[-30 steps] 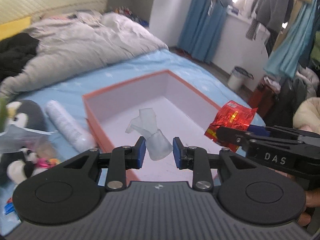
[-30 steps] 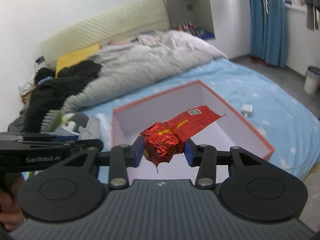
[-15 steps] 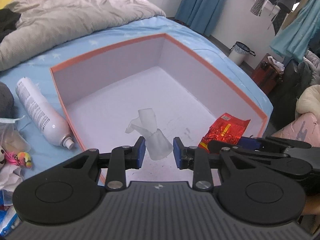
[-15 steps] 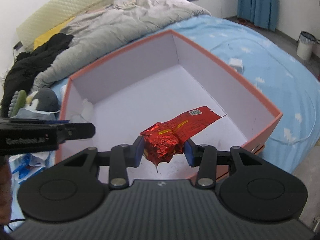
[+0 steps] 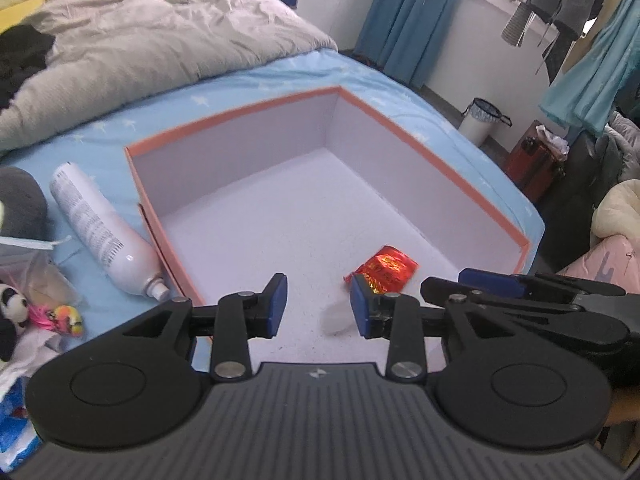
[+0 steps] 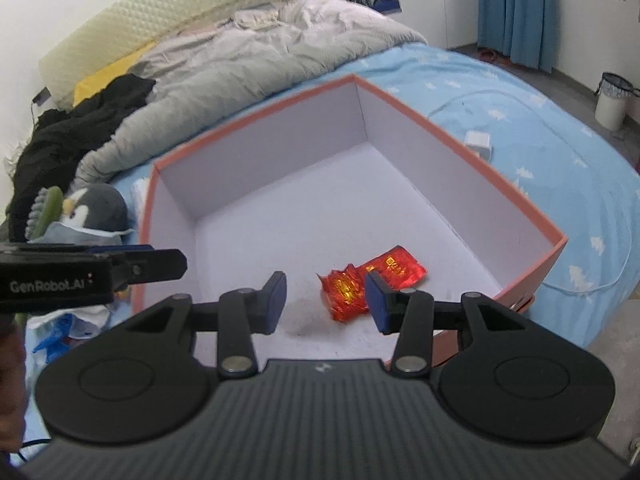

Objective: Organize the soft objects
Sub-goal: 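Open the right gripper to drop the red candy into the box, then withdraw the right tool from the box back over the bed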

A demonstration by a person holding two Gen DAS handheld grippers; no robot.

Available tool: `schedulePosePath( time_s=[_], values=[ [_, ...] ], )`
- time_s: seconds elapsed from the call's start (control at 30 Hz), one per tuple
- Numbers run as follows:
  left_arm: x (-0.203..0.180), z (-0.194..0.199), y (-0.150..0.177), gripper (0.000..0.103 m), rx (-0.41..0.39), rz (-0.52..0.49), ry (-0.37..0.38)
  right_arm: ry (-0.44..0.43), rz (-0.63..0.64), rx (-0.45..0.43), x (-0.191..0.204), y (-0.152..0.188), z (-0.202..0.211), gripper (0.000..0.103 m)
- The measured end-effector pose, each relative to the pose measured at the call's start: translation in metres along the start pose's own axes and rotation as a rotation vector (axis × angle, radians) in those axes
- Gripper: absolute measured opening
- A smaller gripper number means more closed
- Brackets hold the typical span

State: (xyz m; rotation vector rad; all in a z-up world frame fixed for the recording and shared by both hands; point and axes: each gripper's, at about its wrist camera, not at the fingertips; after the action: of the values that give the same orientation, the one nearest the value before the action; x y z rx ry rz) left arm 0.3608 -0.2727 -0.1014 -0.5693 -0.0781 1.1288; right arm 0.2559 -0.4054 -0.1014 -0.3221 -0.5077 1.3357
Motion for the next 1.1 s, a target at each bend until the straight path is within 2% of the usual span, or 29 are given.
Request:
schedulePosePath(
  time_s=[0.3, 0.67, 0.9, 1.1],
  values=[
    [-0.012, 0.080, 0.024, 0.040, -0.110, -0.008, -0.011, -0.042, 0.023, -0.132, 0.021, 0.007, 0.067, 0.047],
    [-0.021, 0.182, 0.078, 0.044, -0.243, -0.010, -0.045, -0.096, 0.066, -0.262, 0.050, 0.035, 0.145, 0.047],
    [-0.016, 0.233, 0.116, 0.044, -0.307, 0.015, -0.060, -0.135, 0.103, -0.308, 0.069, 0.058, 0.178, 0.047],
    [-0.014, 0.260, 0.148, 0.044, -0.342, 0.031, -0.083, -0.169, 0.146, -0.310, 0.089, 0.077, 0.190, 0.047]
  ],
)
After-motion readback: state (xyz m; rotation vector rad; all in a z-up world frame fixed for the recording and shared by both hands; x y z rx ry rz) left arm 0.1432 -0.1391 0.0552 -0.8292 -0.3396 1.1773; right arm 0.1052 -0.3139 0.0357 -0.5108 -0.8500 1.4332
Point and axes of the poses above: each gripper's, at about its wrist camera, not at the fingertips, and z roughly against the way its jaws point, x to its left, y to its underside, and after that the axes turned 10 degrees about x, right-handed
